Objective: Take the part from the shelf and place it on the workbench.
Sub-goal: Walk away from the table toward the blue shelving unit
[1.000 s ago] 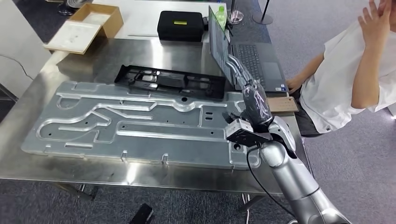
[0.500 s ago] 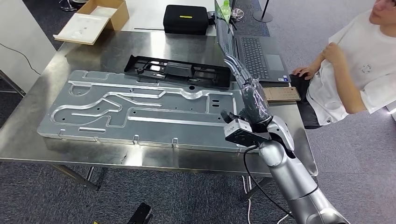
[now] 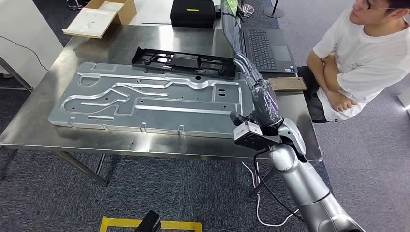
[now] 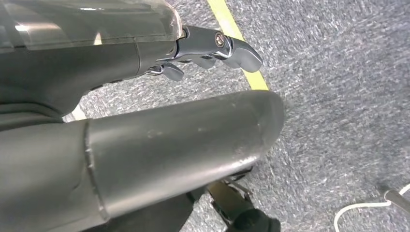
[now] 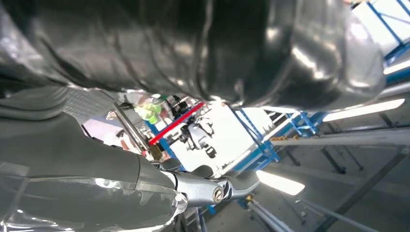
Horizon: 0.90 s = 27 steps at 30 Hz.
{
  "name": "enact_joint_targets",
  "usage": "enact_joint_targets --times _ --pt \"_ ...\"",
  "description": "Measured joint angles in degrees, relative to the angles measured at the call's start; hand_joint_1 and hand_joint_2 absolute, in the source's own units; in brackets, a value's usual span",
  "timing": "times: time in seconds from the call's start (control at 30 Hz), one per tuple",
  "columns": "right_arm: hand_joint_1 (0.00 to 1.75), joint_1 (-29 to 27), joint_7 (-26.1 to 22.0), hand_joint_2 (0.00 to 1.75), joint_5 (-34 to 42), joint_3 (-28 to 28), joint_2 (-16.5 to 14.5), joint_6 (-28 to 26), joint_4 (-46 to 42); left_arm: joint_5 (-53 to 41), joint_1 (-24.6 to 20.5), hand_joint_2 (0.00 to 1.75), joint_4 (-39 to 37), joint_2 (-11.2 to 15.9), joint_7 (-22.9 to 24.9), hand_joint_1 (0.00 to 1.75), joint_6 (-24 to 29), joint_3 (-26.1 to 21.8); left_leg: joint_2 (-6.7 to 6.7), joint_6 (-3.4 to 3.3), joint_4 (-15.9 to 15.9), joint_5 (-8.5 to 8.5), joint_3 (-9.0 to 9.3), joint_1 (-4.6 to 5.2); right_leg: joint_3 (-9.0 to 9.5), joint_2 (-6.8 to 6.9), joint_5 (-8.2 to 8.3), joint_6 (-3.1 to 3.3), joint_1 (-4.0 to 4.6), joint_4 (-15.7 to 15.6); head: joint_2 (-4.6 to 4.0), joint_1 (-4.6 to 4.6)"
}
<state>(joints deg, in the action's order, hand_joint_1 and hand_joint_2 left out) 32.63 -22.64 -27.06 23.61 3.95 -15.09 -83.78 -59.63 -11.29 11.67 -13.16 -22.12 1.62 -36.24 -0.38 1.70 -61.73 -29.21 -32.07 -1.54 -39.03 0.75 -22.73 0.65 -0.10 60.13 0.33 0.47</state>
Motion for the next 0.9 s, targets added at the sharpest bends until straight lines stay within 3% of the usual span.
enact_joint_targets --times 0.1,0.13,0.2,0.27,0.3,0.33,0.37,0.43,0.5,0.53,0.63,0.67,0.73,0.77,0.8,0.83,0.9 --pt "0.0 0.09 -0.01 0.0 0.0 0.0 -0.08 0.01 0.04 -0.08 0.03 0.0 0.0 -0.01 0.03 0.0 0.0 0.04 -0.04 -1.83 0.65 0.19 -0.41 0.31 -0.77 -0.13 0.93 -0.86 -0.12 0.64 0.0 0.04" --pt "0.0 0.11 0.01 0.0 0.0 0.0 -0.1 0.0 0.08 -0.1 -0.01 0.0 0.0 -0.01 0.04 0.0 0.0 0.05 0.05 -2.44 0.68 0.67 -0.72 0.34 -1.07 -0.17 0.34 -1.13 -0.27 1.11 0.0 0.05" --pt "0.0 0.14 0.02 0.0 0.0 0.0 -0.1 0.0 0.13 -0.13 -0.12 0.0 0.0 -0.01 0.05 0.0 -0.01 0.07 0.24 -3.47 0.84 1.72 -1.67 0.29 -2.31 -0.29 -3.41 -1.64 -0.56 4.76 0.0 0.07" --pt "0.0 0.14 0.01 0.0 0.0 0.0 -0.11 0.0 0.2 -0.14 -0.18 0.0 0.0 0.0 0.05 0.0 -0.01 0.08 0.33 -3.96 0.85 2.85 -3.09 0.45 -4.12 -0.37 -8.52 -1.98 -0.68 11.65 0.0 0.08" --pt "0.0 0.14 0.01 0.0 0.0 0.0 -0.12 0.0 0.28 -0.14 -0.18 0.0 0.0 0.0 0.07 0.0 -0.01 0.09 0.36 -4.03 0.84 3.45 -3.88 0.54 -4.59 -0.39 -9.93 -2.02 -0.7 14.58 0.0 0.08" --pt "0.0 0.14 0.0 0.0 0.0 0.0 -0.12 0.01 0.38 -0.15 -0.18 0.0 0.0 0.0 0.09 0.0 -0.01 0.1 0.37 -4.03 0.83 4.07 -4.7 0.63 -4.34 -0.42 -10.21 -1.95 -0.7 16.1 0.0 0.07" --pt "0.0 0.17 0.0 0.0 0.0 0.0 -0.14 0.01 0.46 -0.19 -0.18 0.0 0.0 0.0 0.11 0.0 -0.01 0.11 0.37 -3.99 0.83 4.7 -5.52 0.73 -3.11 -0.45 -9.43 -1.78 -0.68 15.71 0.0 0.07" --pt "0.0 0.49 0.0 0.0 0.0 0.0 -0.26 0.03 0.58 -0.28 -0.24 0.0 0.0 -0.02 0.16 0.0 -0.01 0.2 0.34 -3.82 0.83 5.93 -6.91 0.84 2.12 -0.51 -7.31 -1.09 -0.53 9.79 0.0 0.05" --pt "0.0 1.15 -0.01 0.0 0.01 0.01 -0.54 0.06 0.62 -0.33 -0.33 0.0 0.0 -0.09 0.19 0.0 -0.01 0.33 0.34 -3.27 1.05 7.07 -7.68 0.83 7.43 -0.51 -7.47 -0.57 -0.01 2.24 0.0 0.02" --pt "0.0 1.48 -0.02 0.0 0.01 0.02 -0.64 0.08 0.65 -0.33 -0.36 0.0 0.0 -0.14 0.2 0.0 0.0 0.39 0.37 -2.88 1.33 7.61 -7.74 0.7 8.85 -0.54 -7.84 -0.37 0.33 -0.13 0.0 0.04" --pt "0.0 2.02 -0.04 0.0 0.02 0.03 -0.85 0.18 0.9 -0.37 -0.43 0.0 0.0 -0.31 0.23 0.0 0.02 0.46 0.39 -1.74 2.3 8.76 -7.77 0.28 8.95 -0.45 -6.18 0.22 0.75 -2.35 0.0 0.1" --pt "0.0 2.17 -0.03 0.0 0.02 0.06 -0.99 0.26 1.03 -0.39 -0.43 0.0 0.0 -0.33 0.26 0.0 0.03 0.46 0.36 -1.54 1.71 7.75 -8.13 0.28 8.69 -0.34 -5.29 0.52 0.65 -2.94 0.0 0.08" --pt "0.0 2.38 -0.02 0.0 0.02 0.15 -1.33 0.46 1.25 -0.43 -0.38 0.0 0.0 -0.31 0.34 0.0 0.1 0.48 0.31 -1.39 -2.78 2.81 -9.49 0.33 7.71 -0.15 -3.75 1.0 0.52 -3.65 0.0 0.04" --pt "0.0 2.38 -0.02 0.0 0.03 0.2 -1.47 0.54 1.37 -0.44 -0.35 0.0 0.0 -0.3 0.37 0.0 0.13 0.48 0.3 -1.35 -6.27 -0.03 -10.28 0.38 6.99 -0.14 -3.17 1.21 0.56 -3.67 0.0 0.03" --pt "0.0 2.31 -0.01 0.0 0.03 0.24 -1.55 0.58 1.48 -0.45 -0.34 0.0 0.0 -0.26 0.4 0.0 0.15 0.49 0.3 -1.26 -9.68 -1.79 -10.82 0.38 6.19 -0.1 -2.63 1.25 0.62 -3.57 0.0 0.03" --pt "0.0 2.22 -0.01 0.0 0.04 0.29 -1.6 0.6 1.6 -0.46 -0.32 0.0 0.0 -0.22 0.43 0.0 0.16 0.49 0.3 -1.19 -12.1 -2.24 -10.86 0.38 5.32 -0.07 -2.09 1.2 0.65 -3.41 0.0 0.03" --pt "0.0 2.09 -0.01 0.0 0.04 0.36 -1.63 0.54 1.8 -0.43 -0.29 0.0 0.0 -0.07 0.49 0.0 0.17 0.49 0.31 -1.14 -11.89 -0.11 -8.54 0.38 3.42 -0.06 -1.12 1.01 0.64 -2.81 0.0 0.02"
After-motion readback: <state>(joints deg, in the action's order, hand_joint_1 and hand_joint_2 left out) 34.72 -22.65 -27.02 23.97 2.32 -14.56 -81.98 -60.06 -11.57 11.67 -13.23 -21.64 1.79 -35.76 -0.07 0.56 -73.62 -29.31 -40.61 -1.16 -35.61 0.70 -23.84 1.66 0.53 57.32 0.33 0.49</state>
